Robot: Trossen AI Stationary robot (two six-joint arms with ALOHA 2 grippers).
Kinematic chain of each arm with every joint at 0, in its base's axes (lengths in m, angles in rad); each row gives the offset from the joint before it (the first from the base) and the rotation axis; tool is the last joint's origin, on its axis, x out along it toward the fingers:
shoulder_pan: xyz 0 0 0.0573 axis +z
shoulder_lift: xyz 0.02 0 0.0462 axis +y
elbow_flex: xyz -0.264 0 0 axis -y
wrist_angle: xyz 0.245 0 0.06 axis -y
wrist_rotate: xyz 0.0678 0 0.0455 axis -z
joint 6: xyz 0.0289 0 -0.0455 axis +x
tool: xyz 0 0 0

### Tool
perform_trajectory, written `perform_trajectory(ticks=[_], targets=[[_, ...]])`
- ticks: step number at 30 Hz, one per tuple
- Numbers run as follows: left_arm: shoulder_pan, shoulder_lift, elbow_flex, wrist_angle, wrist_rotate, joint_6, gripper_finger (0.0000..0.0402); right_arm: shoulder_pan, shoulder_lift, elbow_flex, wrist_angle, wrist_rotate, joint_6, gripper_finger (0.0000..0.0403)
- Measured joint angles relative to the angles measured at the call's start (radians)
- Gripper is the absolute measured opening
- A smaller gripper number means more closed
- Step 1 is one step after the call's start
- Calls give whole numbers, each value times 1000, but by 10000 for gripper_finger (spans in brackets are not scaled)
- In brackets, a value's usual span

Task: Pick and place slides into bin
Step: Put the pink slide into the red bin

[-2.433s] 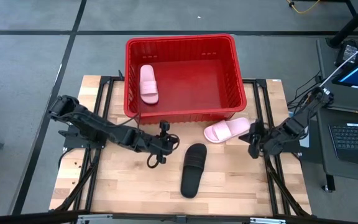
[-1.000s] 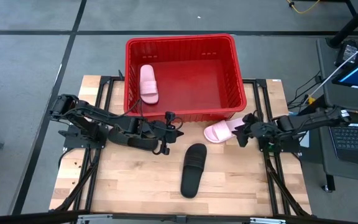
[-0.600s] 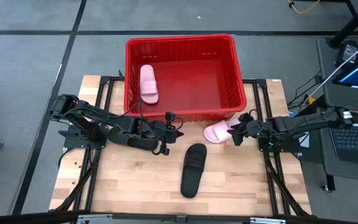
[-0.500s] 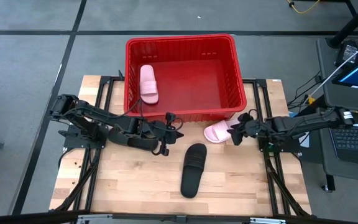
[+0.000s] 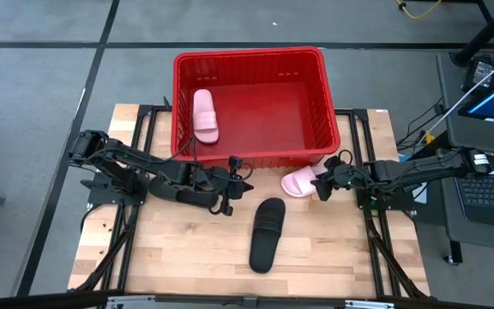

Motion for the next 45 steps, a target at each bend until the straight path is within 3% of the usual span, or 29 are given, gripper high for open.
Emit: perform_trajectory(ticks=[15, 18, 22, 24, 38, 45], targets=[[-21, 0, 0, 0, 2, 1, 6, -11, 133, 1, 114, -72, 14, 171], [-21, 0, 0, 0, 2, 1, 7, -11, 161, 2, 122, -72, 14, 136], [-21, 0, 0, 0, 1, 2, 5, -11, 180, 3, 133, -79, 10, 37], [-21, 0, 0, 0, 1, 2, 2, -11, 180, 3, 138, -79, -7, 17], [-21, 0, 0, 0, -4, 3, 2, -4, 83, 4, 143, -90, 3, 11], [-21, 0, 0, 1, -10, 3, 1, 34, 44, 97, -6, -87, 9, 11]])
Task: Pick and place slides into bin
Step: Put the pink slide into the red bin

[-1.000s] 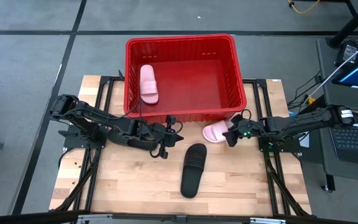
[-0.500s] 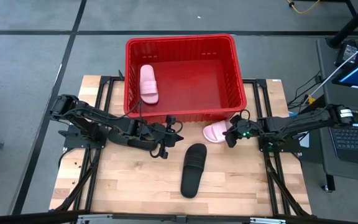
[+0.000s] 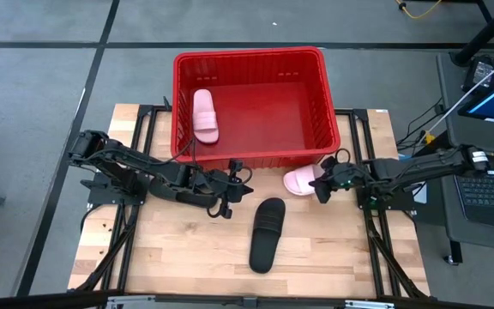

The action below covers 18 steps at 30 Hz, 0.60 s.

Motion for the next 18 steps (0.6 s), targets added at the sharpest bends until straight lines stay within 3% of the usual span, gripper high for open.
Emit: perform_trajectory(ticks=[18], targets=[[-48, 0, 0, 40, -2, 76, 2, 220, -1, 257, -123, 51, 133, 11]])
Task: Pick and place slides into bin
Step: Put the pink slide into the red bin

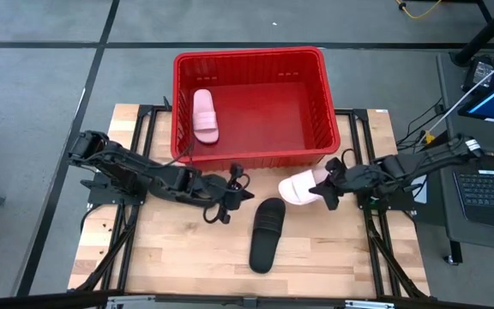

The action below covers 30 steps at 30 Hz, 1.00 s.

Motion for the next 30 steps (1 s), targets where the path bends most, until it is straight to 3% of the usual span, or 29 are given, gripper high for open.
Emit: perform_trajectory(ticks=[9, 18, 25, 30], targets=[[-53, 0, 0, 240, -62, 191, 10, 29, 92, 103, 5, 43, -53, 11], [-82, 0, 0, 260, -68, 304, 28, 29, 252, 310, -42, 4, -168, 11], [-102, 0, 0, 264, -77, 456, 75, 29, 340, 401, -43, 3, -209, 11], [-100, 0, 0, 273, -99, 482, 125, 29, 377, 423, -44, 3, -206, 11]])
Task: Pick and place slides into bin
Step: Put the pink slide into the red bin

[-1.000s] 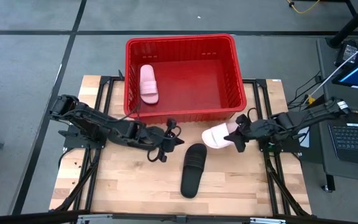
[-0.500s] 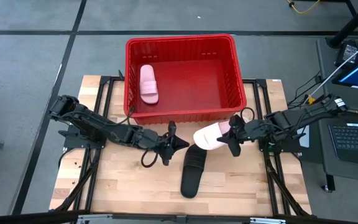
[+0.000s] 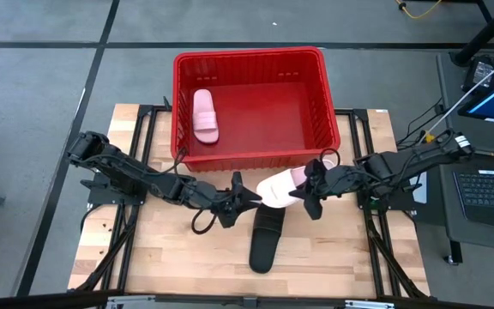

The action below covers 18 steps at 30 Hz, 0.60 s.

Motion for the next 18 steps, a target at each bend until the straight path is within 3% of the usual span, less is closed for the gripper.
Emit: perform_trajectory(ticks=[6, 18], targets=[[-1, 0, 0, -5, -2, 4, 163, -17, 22, 37, 6, 0, -6, 11], [3, 0, 0, -52, -127, 26, 166, -86, 24, 45, 27, 0, -79, 11]])
